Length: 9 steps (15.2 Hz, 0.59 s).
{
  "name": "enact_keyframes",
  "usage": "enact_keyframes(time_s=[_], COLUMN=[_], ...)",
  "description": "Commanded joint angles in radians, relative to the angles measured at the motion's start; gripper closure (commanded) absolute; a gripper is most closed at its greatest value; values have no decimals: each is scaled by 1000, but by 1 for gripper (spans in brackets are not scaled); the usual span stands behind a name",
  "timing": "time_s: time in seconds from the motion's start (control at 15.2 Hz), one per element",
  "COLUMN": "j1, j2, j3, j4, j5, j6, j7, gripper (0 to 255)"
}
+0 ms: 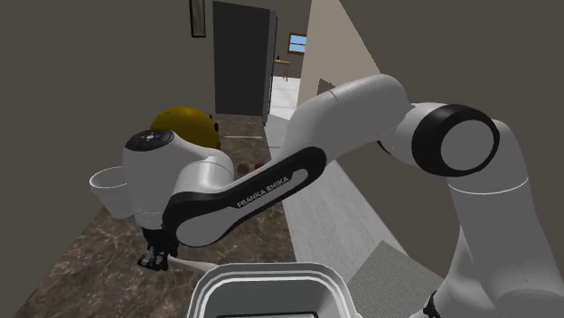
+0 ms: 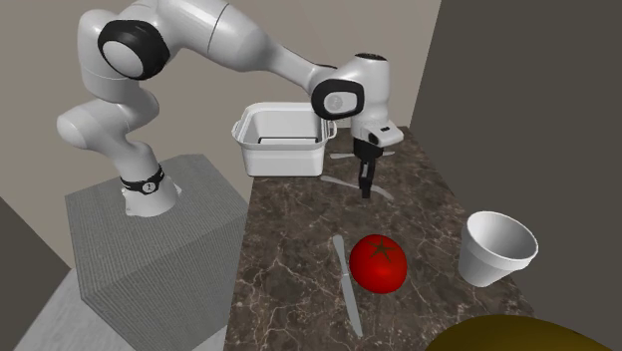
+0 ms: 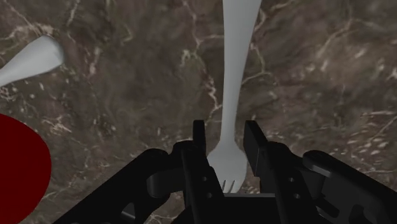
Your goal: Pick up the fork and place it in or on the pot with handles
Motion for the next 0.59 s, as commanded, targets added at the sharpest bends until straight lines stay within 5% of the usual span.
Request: enact_keyframes(time_s=[0.0,0.53], j1=[-2,-6], j2=[-14,-53], j3=[5,20], j4=[9,57], j5=[8,34], j6=[-22,-105], j7=[-7,-31], gripper=[255,255])
